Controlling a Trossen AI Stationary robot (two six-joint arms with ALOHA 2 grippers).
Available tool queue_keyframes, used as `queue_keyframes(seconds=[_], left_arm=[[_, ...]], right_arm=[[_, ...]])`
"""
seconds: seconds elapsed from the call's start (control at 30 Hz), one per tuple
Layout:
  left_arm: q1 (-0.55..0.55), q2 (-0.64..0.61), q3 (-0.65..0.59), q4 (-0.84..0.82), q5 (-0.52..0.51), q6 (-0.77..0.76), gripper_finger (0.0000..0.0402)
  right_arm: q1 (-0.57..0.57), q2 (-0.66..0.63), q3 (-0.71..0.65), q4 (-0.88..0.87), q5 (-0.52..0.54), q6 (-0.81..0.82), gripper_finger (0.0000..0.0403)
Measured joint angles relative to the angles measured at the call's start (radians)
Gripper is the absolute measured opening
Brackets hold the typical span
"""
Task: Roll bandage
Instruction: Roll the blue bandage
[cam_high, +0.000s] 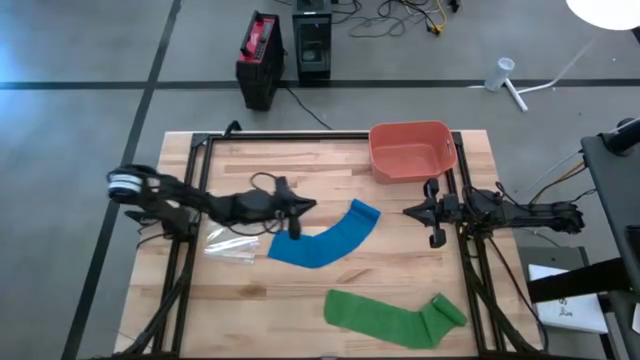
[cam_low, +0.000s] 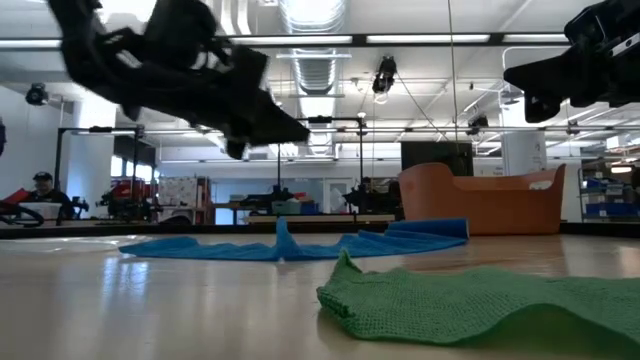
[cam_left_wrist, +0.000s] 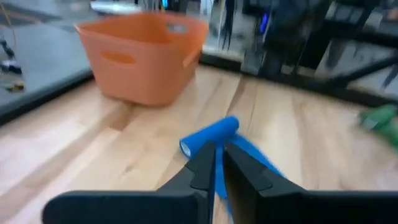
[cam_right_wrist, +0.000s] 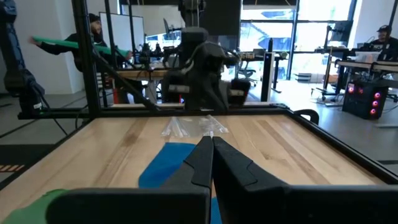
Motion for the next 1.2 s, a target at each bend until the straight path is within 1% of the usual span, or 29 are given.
queue_keyframes(seconds=[0.1, 0.27, 0.43, 0.57, 0.63, 0.77, 0.87, 1.0, 1.2], left_arm=[[0.026, 0.098, 0.094, -0.028, 0.063, -0.007, 0.0042], [0.091, 0.247, 0.254, -0.08, 0.183, -0.098, 0.0089], [0.156, 0.372, 0.414, -0.166, 0.382, -0.233, 0.0141], [0.197, 0.458, 0.53, -0.271, 0.494, -0.345, 0.0172], [0.222, 0.495, 0.582, -0.361, 0.508, -0.371, 0.0182], [0.275, 0.538, 0.657, -0.515, 0.537, -0.39, 0.0193], [0.307, 0.561, 0.692, -0.579, 0.588, -0.42, 0.0195], [0.318, 0.58, 0.715, -0.588, 0.638, -0.439, 0.019], [0.3, 0.577, 0.72, -0.586, 0.64, -0.423, 0.0174]], right_arm=[[0.0, 0.0, 0.0, 0.0, 0.0, 0.0, 0.0], [0.0, 0.0, 0.0, 0.0, 0.0, 0.0, 0.0], [0.0, 0.0, 0.0, 0.001, 0.0, 0.0, 0.0], [0.0, 0.0, 0.0, 0.0, 0.0, 0.0, 0.0], [0.0, 0.0, 0.0, -0.001, 0.0, 0.0, 0.0], [0.0, 0.0, 0.0, 0.0, 0.0, 0.0, 0.0], [0.0, 0.0, 0.0, 0.0, 0.0, 0.0, 0.0], [0.0, 0.0, 0.0, -0.001, 0.0, 0.0, 0.0], [0.0, 0.0, 0.0, -0.001, 0.0, 0.0, 0.0]])
